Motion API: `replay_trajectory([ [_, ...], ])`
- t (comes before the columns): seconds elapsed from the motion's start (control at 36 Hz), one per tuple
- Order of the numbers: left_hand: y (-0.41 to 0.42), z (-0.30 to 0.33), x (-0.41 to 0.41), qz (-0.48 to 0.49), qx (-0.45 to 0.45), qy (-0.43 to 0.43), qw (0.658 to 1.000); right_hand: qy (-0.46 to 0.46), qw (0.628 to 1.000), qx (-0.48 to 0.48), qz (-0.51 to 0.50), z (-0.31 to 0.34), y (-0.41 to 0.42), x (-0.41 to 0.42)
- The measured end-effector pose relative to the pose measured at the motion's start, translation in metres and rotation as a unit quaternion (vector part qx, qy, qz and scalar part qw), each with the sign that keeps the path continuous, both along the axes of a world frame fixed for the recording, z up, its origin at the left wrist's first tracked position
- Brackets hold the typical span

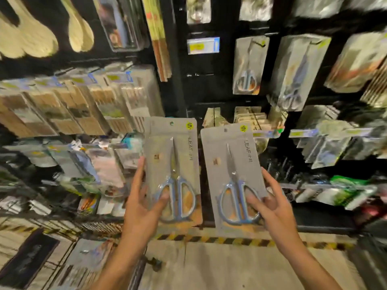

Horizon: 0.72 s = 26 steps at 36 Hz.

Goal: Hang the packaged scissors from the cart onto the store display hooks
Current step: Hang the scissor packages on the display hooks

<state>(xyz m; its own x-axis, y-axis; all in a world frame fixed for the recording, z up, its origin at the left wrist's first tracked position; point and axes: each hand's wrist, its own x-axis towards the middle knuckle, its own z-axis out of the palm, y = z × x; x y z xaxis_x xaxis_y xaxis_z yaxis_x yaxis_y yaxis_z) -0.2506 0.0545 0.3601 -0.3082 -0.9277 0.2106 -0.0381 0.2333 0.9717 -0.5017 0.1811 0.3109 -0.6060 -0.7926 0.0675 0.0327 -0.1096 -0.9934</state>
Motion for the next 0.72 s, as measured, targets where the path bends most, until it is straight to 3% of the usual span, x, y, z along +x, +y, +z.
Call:
replay_trajectory([
  [0.31, -0.018, 0.042, -0.064, -0.030, -0.037, 0.017, 0.999, 0.021, 0.998, -0.049, -0.021, 0.044, -0.009, -0.065],
  [0.72, -0.109, 0.055, -0.150, -0.053, -0.064, 0.078, 0.993, 0.048, 0.995, -0.074, -0.045, 0.080, -0.086, -0.139],
])
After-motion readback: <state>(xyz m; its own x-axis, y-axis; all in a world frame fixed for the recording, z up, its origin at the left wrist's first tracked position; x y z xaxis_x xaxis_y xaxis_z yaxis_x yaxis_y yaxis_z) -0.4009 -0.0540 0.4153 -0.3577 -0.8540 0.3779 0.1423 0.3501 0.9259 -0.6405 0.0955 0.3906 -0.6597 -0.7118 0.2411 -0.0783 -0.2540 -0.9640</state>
